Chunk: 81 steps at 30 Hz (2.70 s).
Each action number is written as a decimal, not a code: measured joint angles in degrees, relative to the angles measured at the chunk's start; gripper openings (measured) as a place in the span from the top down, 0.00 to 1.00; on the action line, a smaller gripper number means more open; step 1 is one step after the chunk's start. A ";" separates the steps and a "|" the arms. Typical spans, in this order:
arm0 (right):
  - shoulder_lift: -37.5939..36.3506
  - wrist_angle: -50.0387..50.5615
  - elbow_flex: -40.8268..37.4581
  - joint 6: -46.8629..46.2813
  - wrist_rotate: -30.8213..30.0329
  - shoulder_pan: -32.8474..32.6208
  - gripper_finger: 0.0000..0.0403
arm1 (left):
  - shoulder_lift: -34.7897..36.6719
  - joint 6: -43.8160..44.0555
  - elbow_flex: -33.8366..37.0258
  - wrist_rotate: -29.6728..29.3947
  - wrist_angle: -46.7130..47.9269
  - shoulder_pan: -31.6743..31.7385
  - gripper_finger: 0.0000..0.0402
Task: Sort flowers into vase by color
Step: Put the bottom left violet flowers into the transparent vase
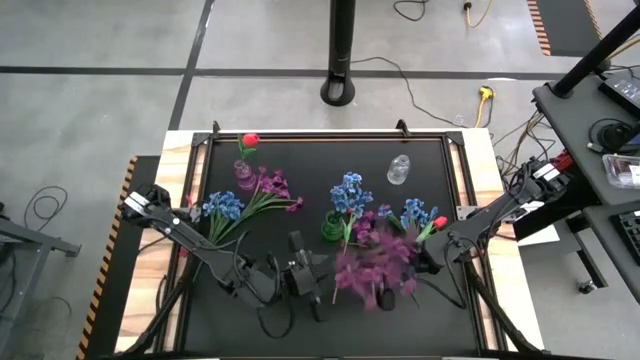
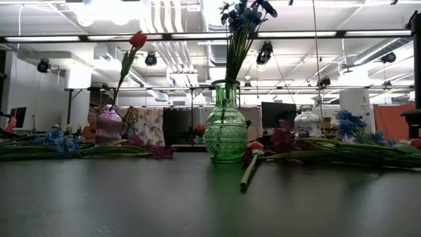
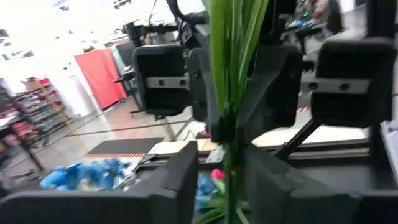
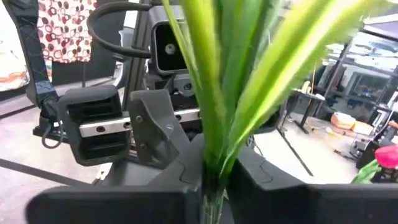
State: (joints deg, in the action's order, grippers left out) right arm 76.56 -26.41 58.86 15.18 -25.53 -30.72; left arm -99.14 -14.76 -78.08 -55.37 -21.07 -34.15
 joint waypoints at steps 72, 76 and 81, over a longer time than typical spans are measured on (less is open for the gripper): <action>-31.48 31.68 -19.10 -17.11 2.98 61.79 0.93 | 8.10 54.96 12.57 3.47 80.29 9.13 0.71; -31.46 30.93 -20.21 -17.11 2.94 61.79 0.93 | 8.10 55.18 12.56 3.47 80.20 9.13 0.71; -31.46 30.39 -21.27 -17.30 2.90 61.79 0.93 | 8.10 55.21 12.55 3.47 80.20 9.13 0.71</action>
State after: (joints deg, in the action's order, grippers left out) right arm 45.10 3.97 37.59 -2.12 -22.63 31.07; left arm -91.05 40.45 -65.54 -51.90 59.13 -25.02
